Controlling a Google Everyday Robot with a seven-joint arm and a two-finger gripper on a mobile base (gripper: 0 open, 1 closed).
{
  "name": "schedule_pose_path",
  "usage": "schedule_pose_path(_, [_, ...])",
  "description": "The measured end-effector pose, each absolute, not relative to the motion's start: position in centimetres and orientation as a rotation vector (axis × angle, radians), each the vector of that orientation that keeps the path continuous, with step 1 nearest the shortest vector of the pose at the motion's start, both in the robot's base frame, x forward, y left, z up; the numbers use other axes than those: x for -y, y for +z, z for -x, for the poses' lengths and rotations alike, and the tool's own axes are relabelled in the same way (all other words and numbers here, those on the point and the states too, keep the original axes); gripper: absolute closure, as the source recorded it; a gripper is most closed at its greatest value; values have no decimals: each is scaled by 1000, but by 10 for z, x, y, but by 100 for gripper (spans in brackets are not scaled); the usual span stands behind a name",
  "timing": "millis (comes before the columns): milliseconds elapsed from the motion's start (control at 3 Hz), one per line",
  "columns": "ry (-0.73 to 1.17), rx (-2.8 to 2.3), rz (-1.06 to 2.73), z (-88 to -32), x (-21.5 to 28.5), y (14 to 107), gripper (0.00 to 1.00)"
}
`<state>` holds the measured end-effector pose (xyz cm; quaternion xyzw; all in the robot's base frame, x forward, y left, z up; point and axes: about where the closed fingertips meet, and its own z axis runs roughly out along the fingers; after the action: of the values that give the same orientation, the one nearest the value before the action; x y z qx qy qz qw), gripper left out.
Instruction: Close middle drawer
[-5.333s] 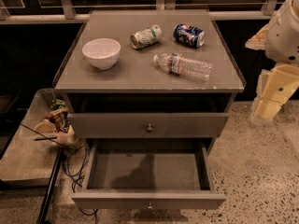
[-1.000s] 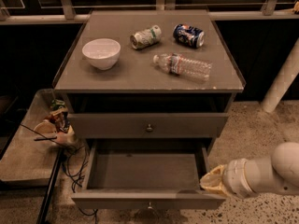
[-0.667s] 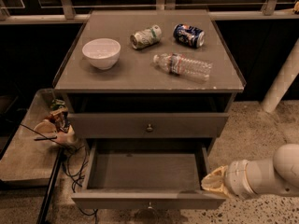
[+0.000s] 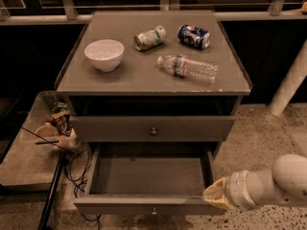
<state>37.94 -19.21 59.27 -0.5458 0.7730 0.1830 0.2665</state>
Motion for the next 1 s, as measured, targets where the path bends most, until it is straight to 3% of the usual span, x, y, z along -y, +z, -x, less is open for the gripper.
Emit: schedule_pose_path(1000, [632,-2215,1445,-351,140,411,100])
